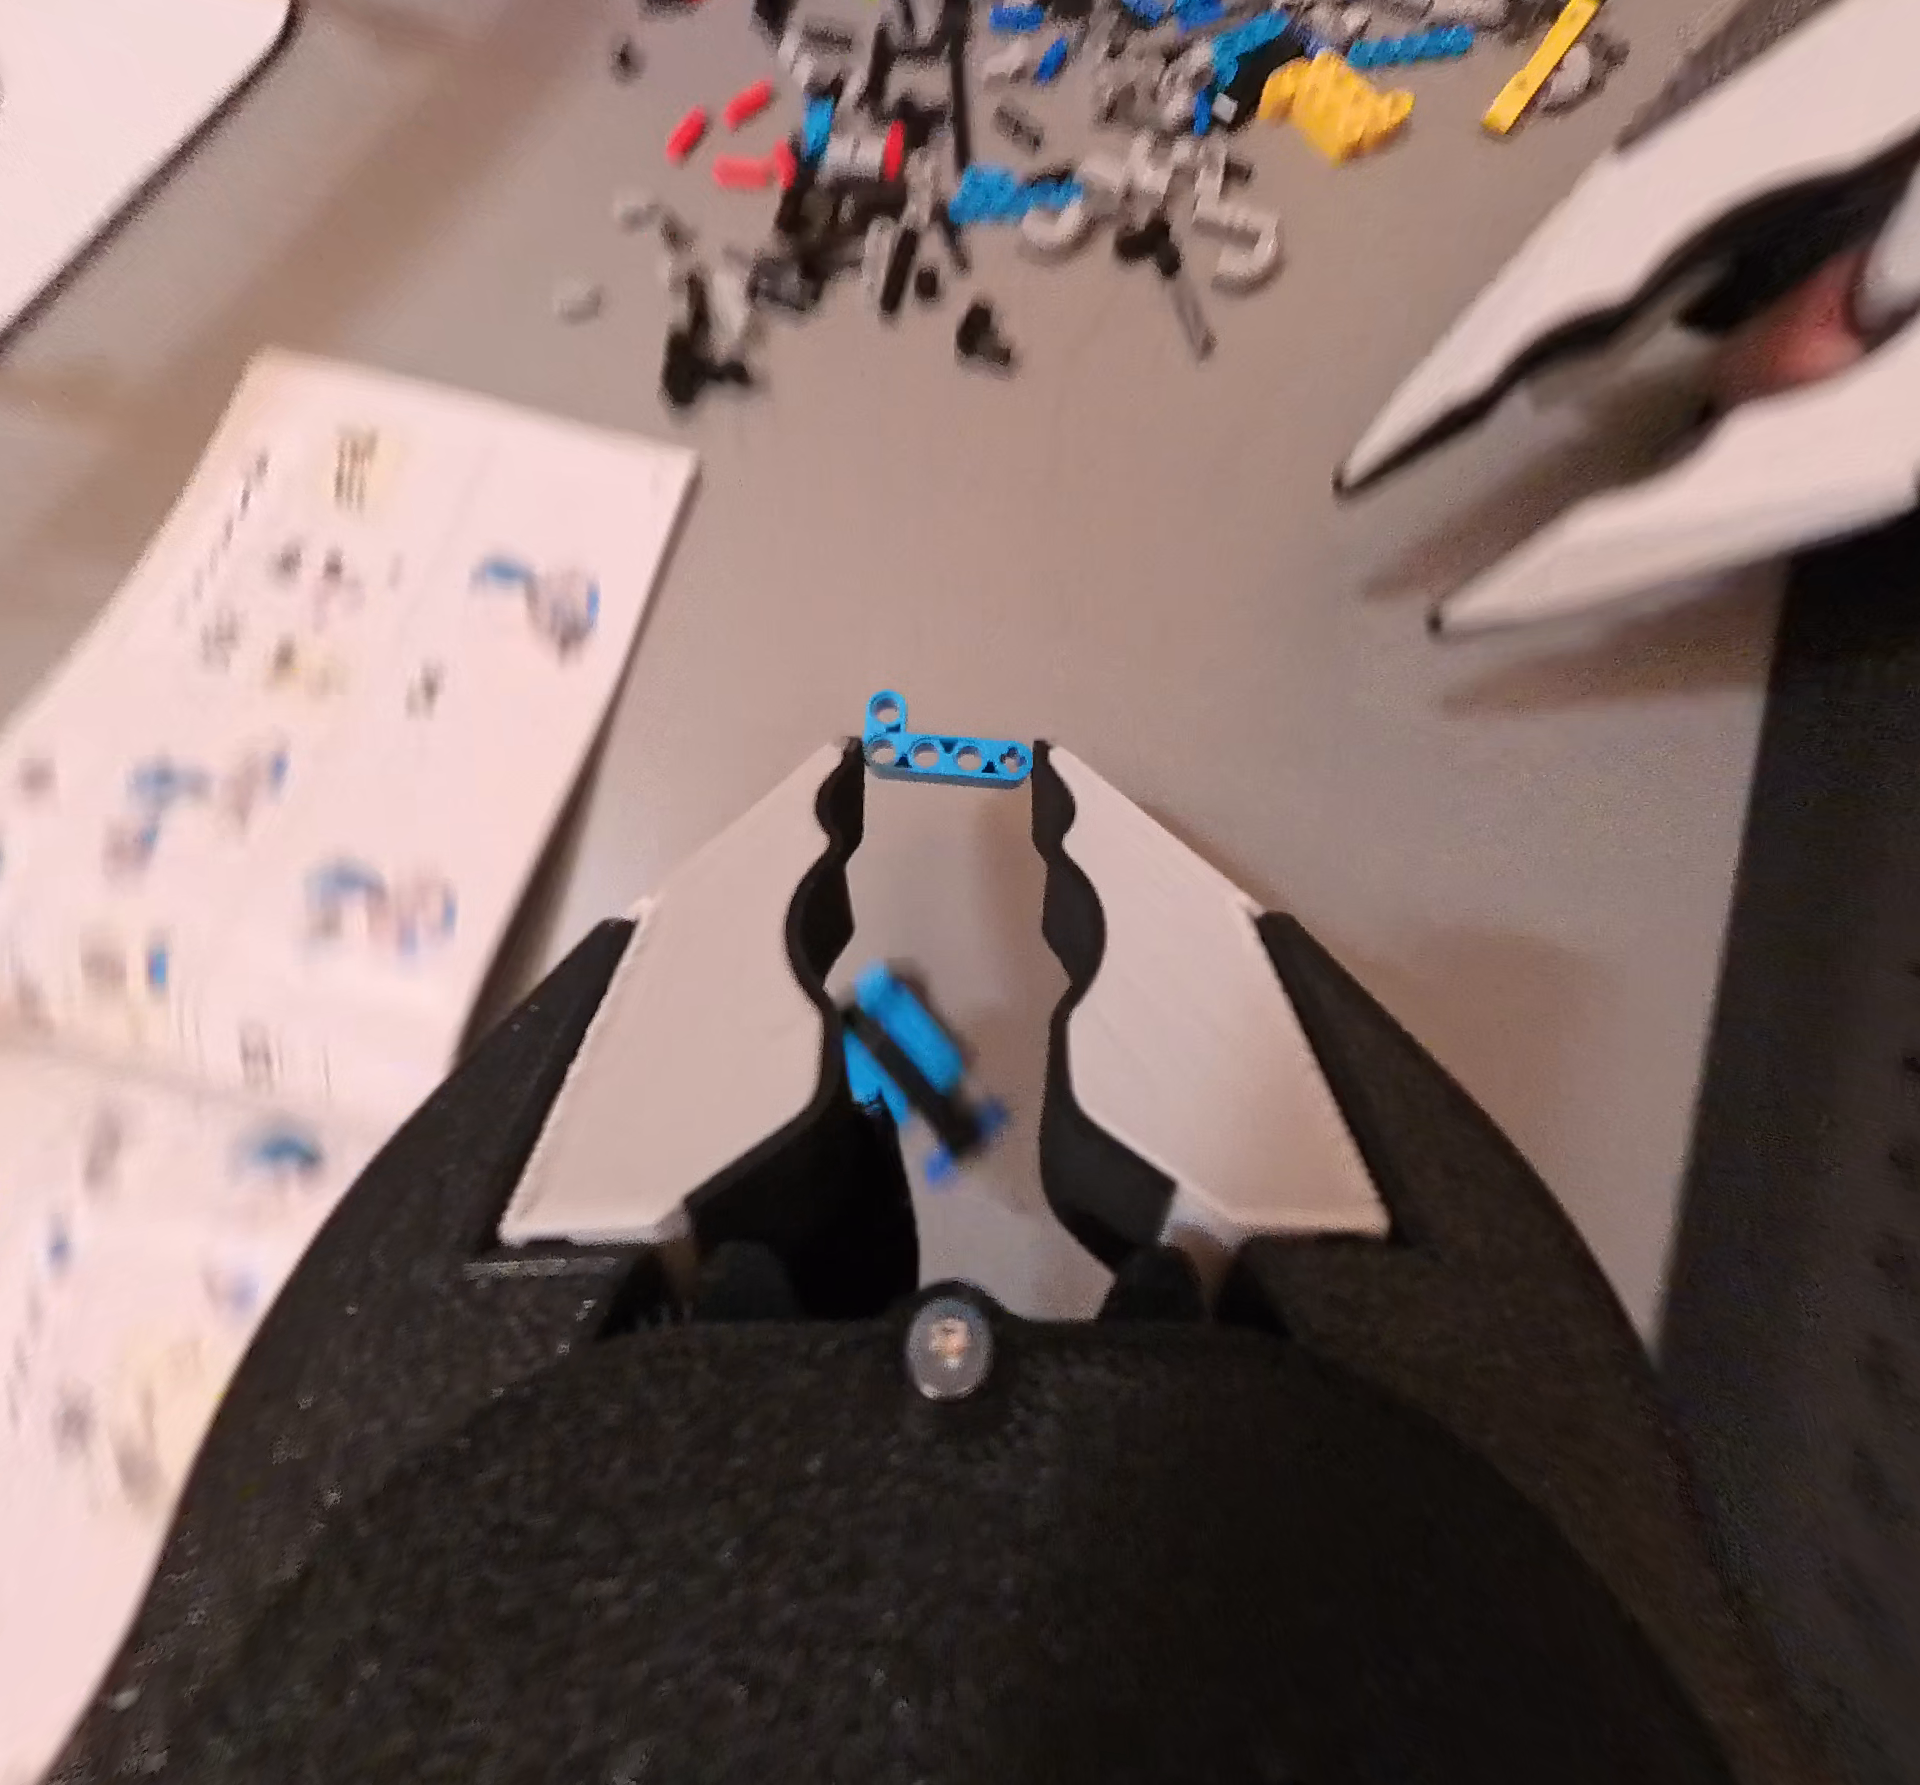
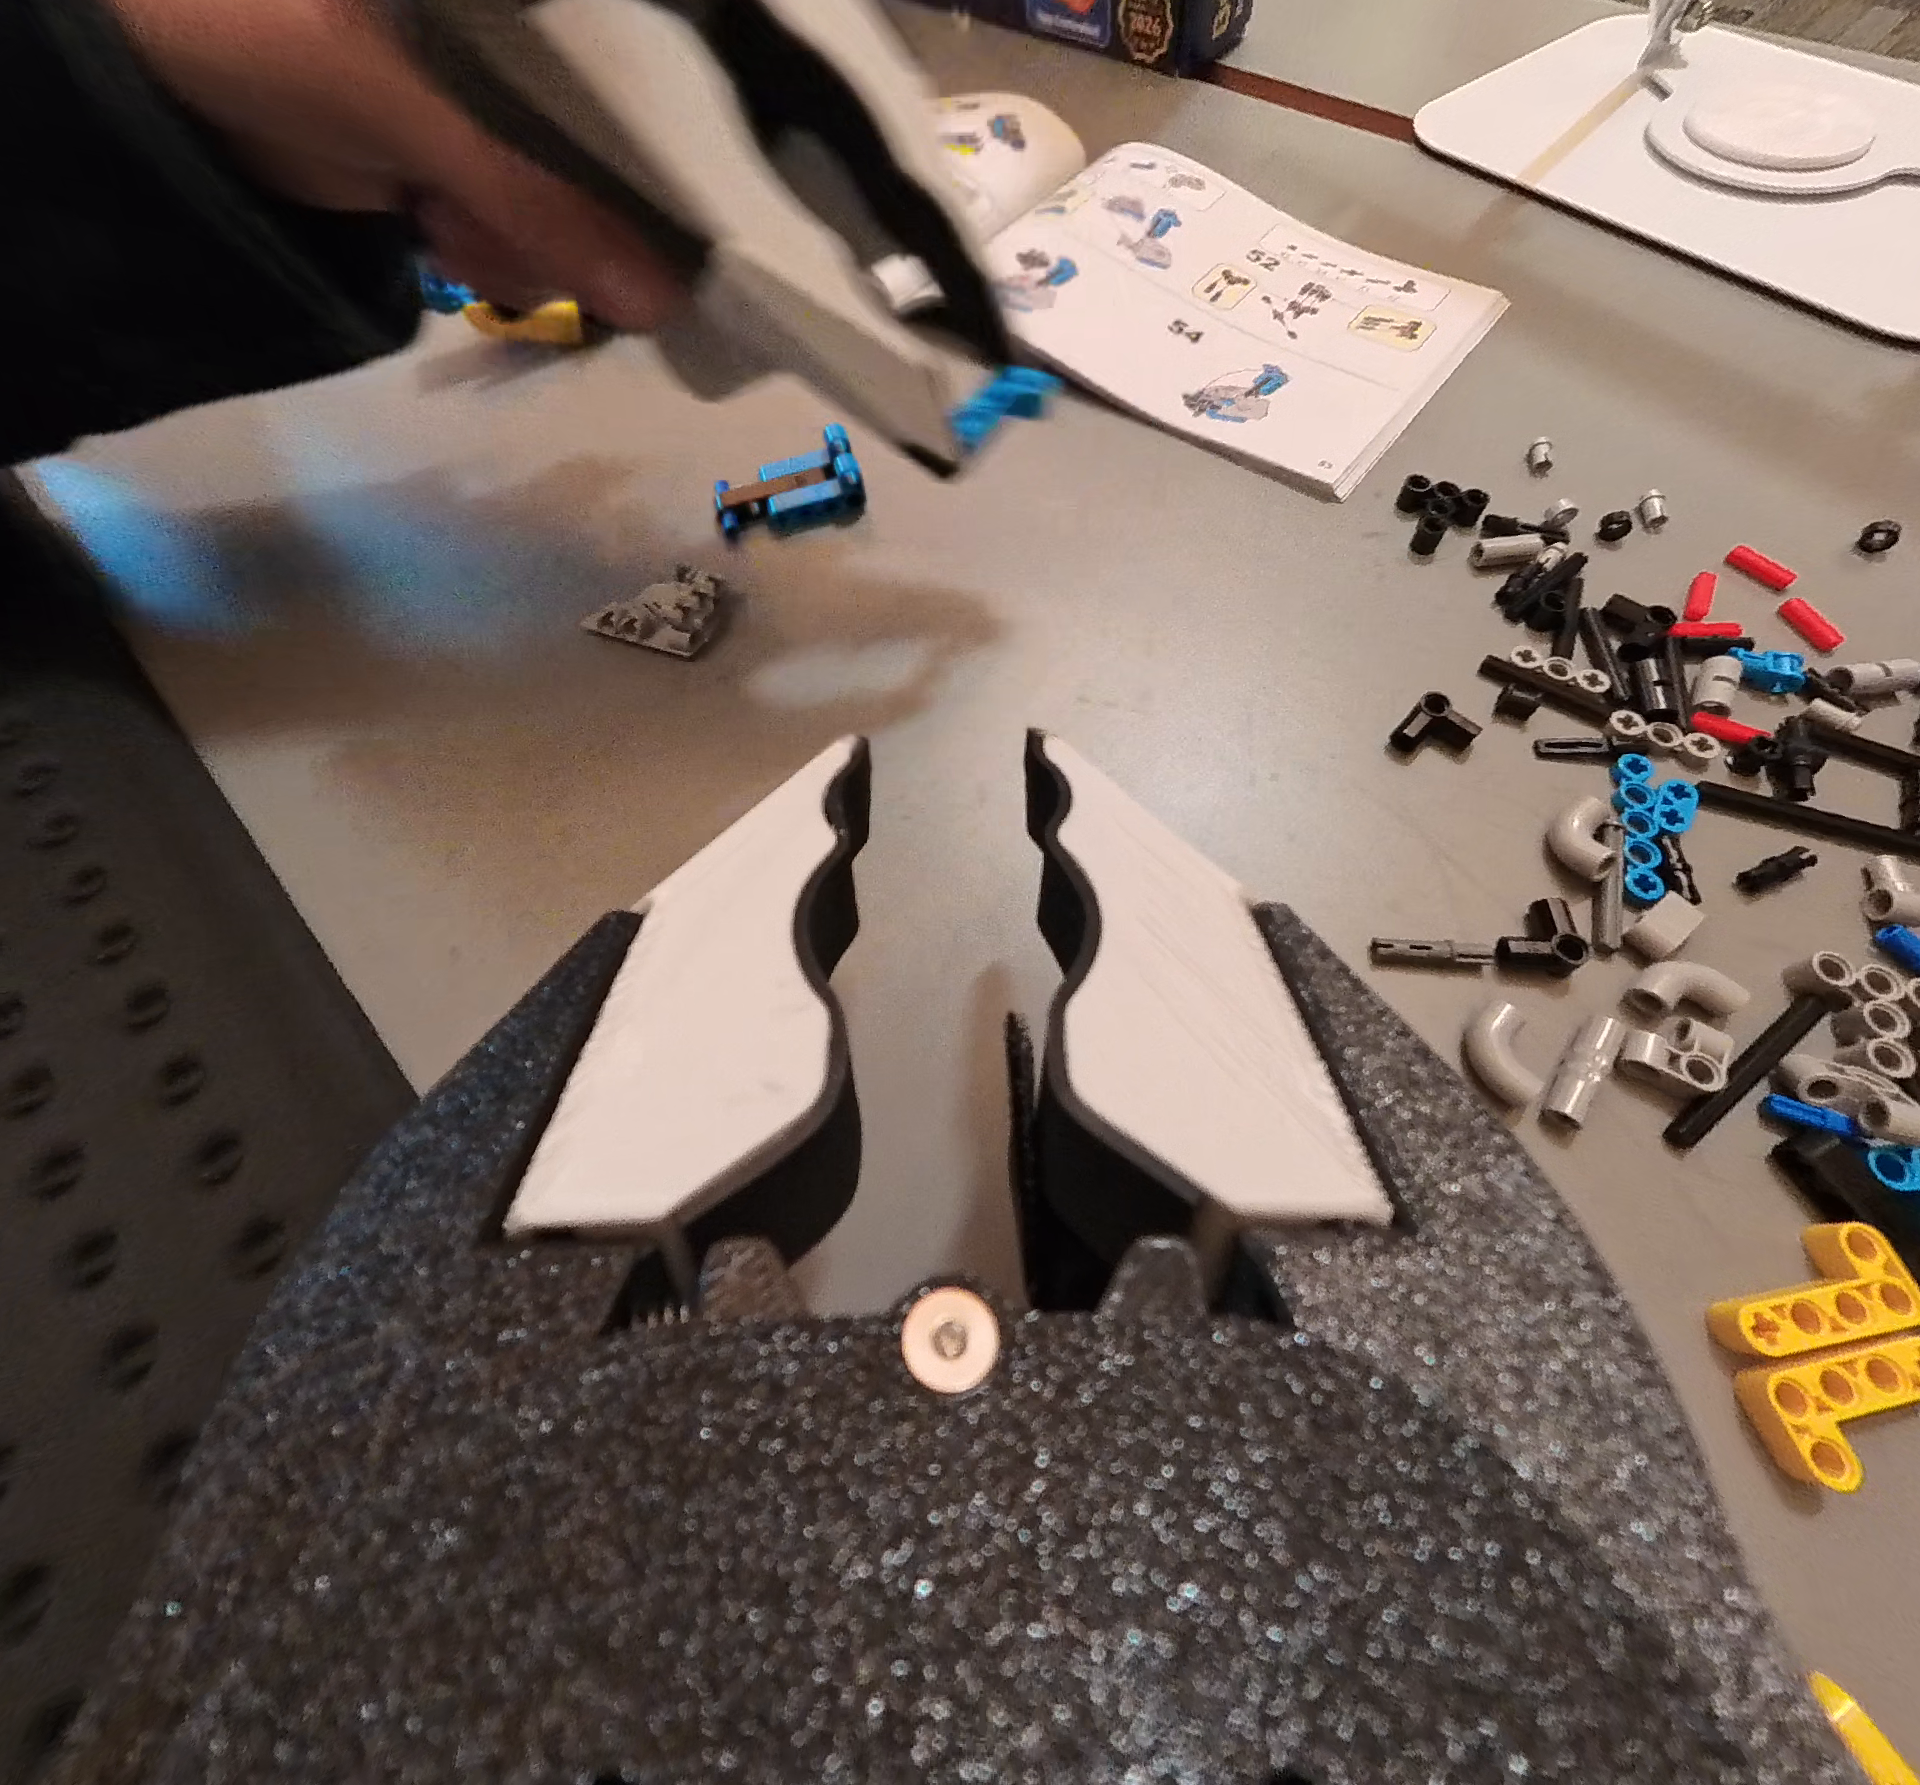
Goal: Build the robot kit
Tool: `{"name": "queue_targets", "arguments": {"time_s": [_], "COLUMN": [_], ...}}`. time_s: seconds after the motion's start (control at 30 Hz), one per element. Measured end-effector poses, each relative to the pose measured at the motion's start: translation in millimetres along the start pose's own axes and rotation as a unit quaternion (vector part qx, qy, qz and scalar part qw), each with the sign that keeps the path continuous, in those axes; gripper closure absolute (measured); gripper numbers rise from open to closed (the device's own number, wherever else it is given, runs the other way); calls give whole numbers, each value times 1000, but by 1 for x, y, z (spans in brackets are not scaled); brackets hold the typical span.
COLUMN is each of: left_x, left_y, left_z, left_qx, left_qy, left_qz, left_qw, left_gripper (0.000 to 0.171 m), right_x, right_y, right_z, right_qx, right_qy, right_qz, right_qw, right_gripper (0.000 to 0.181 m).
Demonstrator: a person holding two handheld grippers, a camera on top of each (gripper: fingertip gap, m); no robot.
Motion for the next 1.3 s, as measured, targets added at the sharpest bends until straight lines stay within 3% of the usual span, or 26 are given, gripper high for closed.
{"name": "queue_targets", "arguments": {"time_s": [0.1, 0.2, 0.37, 0.5, 0.63, 0.73, 0.83, 0.9, 1.0, 1.3], "left_x": [-49, -88, -102, -101, -99, -80, -60, -59, -63, -70], "left_y": [-45, -67, -63, -61, -61, -66, -75, -81, -91, -91], "left_z": [-13, -27, -42, -36, -39, -37, -20, -9, 7, 13], "left_qx": [30, 58, 43, 45, 40, 39, 80, 110, 160, 182], "left_qy": [-60, -64, -99, -109, -104, -127, -152, -160, -141, -129], "left_qz": [19, 48, 28, 12, -1, -63, -160, -184, -186, -162], "left_qw": [998, 995, 994, 993, 994, 989, 972, 964, 959, 961], "left_gripper": [140, 140, 140, 140, 134, 133, 133, 134, 134, 137], "right_x": [-1, 0, -2, -17, -35, -38, -36, -36, -27, -17], "right_y": [1, 2, -9, -27, -40, -45, -50, -55, -58, -35], "right_z": [-2, -15, -52, -90, -109, -117, -129, -139, -152, -195], "right_qx": [-3, -38, -120, -203, -221, -225, -239, -249, -252, -250], "right_qy": [4, 13, 49, 49, 48, 55, 45, 32, 25, 40], "right_qz": [4, 0, -2, 32, 76, 86, 98, 113, 118, 136], "right_qw": [1000, 999, 992, 977, 971, 969, 965, 961, 960, 958], "right_gripper": [152, 150, 152, 149, 149, 154, 158, 158, 159, 158]}}
Point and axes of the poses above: each gripper's, where its closed fingertips meet, y out along the fingers, x out of its top, z = x × y across the jaws, the point moved 1 cm from there along -y, back along the fingers, and after that the axes turned 9 degrees about -z, right-handed, at the moved point
